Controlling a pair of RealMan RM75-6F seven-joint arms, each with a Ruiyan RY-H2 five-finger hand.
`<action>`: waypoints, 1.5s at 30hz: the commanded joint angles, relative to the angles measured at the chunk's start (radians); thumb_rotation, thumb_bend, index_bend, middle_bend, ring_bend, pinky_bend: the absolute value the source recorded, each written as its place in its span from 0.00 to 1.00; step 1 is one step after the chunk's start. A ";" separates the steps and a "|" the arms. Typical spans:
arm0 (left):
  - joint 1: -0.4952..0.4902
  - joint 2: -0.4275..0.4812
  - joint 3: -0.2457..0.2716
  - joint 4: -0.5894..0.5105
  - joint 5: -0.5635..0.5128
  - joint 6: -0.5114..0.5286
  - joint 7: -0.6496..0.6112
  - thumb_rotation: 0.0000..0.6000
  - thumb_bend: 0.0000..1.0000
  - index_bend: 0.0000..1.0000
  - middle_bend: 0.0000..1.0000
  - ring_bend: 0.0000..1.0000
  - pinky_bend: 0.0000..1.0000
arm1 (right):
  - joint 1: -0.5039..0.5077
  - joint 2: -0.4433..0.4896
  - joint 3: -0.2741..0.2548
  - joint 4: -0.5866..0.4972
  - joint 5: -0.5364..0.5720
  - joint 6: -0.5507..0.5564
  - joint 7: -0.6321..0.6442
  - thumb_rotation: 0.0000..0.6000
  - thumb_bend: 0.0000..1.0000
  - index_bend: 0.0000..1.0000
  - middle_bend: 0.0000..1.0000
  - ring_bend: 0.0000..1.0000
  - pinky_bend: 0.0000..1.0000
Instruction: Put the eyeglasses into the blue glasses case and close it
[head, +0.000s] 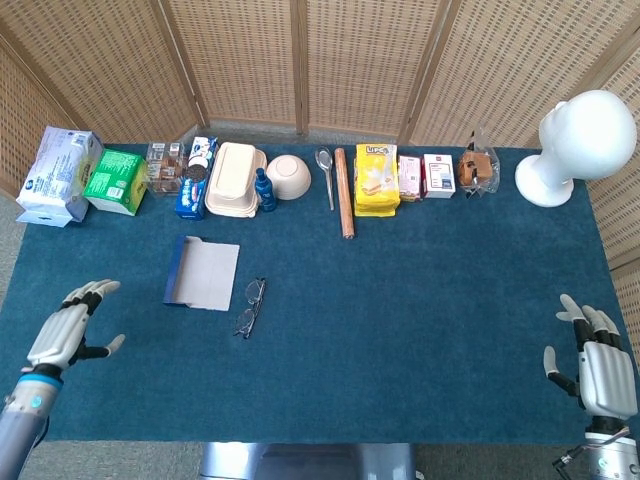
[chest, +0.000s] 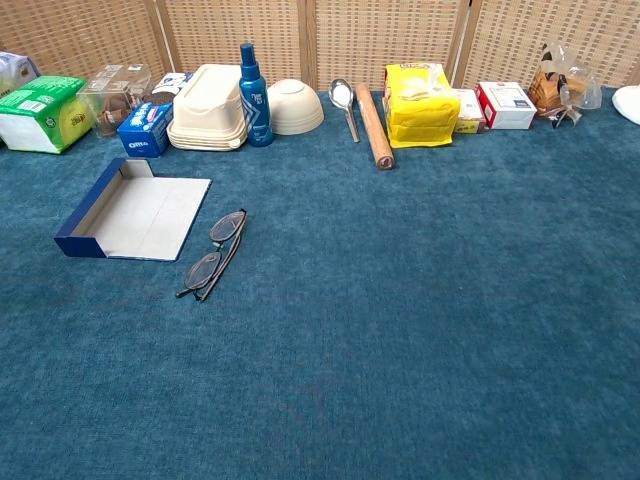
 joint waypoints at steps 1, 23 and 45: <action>-0.067 0.010 -0.037 0.051 -0.059 -0.105 -0.083 1.00 0.28 0.11 0.11 0.03 0.06 | -0.003 0.000 0.001 -0.002 0.002 0.004 -0.004 1.00 0.48 0.10 0.28 0.12 0.11; -0.287 -0.186 -0.139 0.381 -0.103 -0.480 -0.440 1.00 0.28 0.11 0.13 0.04 0.09 | -0.048 0.016 0.000 -0.015 0.017 0.048 0.025 1.00 0.48 0.10 0.28 0.12 0.11; -0.411 -0.383 -0.196 0.610 0.008 -0.543 -0.565 1.00 0.28 0.13 0.13 0.02 0.09 | -0.079 0.053 0.005 -0.091 0.016 0.094 -0.024 1.00 0.48 0.10 0.27 0.12 0.11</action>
